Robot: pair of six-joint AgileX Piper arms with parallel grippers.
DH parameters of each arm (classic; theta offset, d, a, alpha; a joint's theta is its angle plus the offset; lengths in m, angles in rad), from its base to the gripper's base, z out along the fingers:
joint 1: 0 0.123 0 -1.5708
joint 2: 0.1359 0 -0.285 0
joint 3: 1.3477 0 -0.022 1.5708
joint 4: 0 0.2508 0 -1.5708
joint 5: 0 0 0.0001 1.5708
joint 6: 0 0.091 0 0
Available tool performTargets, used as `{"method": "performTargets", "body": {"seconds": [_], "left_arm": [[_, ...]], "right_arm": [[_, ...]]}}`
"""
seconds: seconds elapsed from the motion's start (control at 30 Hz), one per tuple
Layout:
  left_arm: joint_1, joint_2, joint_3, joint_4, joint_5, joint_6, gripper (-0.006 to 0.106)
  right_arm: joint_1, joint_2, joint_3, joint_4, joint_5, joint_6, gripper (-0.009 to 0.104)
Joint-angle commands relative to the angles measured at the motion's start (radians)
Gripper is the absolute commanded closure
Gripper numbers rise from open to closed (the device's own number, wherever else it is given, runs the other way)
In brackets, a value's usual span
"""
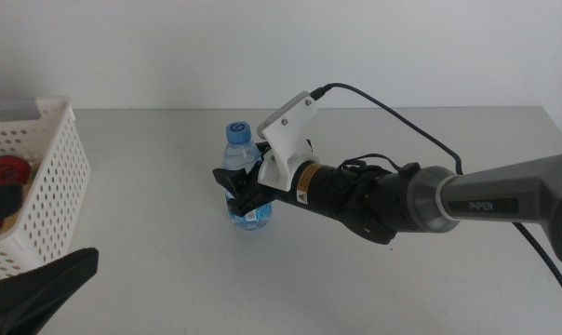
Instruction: Use arms to grab the bottles and put them into the dustbin to the left of the table.
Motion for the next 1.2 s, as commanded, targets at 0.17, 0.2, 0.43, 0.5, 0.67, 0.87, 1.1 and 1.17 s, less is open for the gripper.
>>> {"method": "performTargets", "body": {"seconds": [0.17, 0.2, 0.43, 0.5, 0.67, 0.87, 1.1, 1.17], "left_arm": [[-0.004, 0.008, -0.025, -0.005, -0.075, -0.011, 0.007], [-0.004, 0.008, -0.025, -0.005, -0.075, -0.011, 0.007], [-0.004, 0.008, -0.025, -0.005, -0.075, -0.011, 0.007], [-0.004, 0.008, -0.025, -0.005, -0.075, -0.011, 0.007], [-0.004, 0.008, -0.025, -0.005, -0.075, -0.011, 0.007], [-0.004, 0.008, -0.025, -0.005, -0.075, -0.011, 0.007], [-0.004, 0.008, -0.025, -0.005, -0.075, -0.011, 0.007], [-0.004, 0.008, -0.025, -0.005, -0.075, -0.011, 0.007]], "right_arm": [[0.005, -0.069, -0.044, 0.022, -0.091, -0.005, 0.095], [0.005, -0.069, -0.041, 0.02, -0.079, -0.005, 0.095], [0.005, -0.069, -0.04, 0.02, 0.015, -0.005, 0.086], [0.005, -0.069, -0.04, 0.02, 0.016, -0.002, 0.082], [0.005, -0.08, -0.039, 0.013, 0.05, 0.048, 0.051], [0.01, -0.163, 0.048, 0.009, 0.086, 0.076, 0.019], [0.008, -0.347, 0.251, 0.009, 0.087, 0.108, 0.016], [0.008, -0.419, 0.313, 0.009, 0.09, 0.122, 0.016]]}}
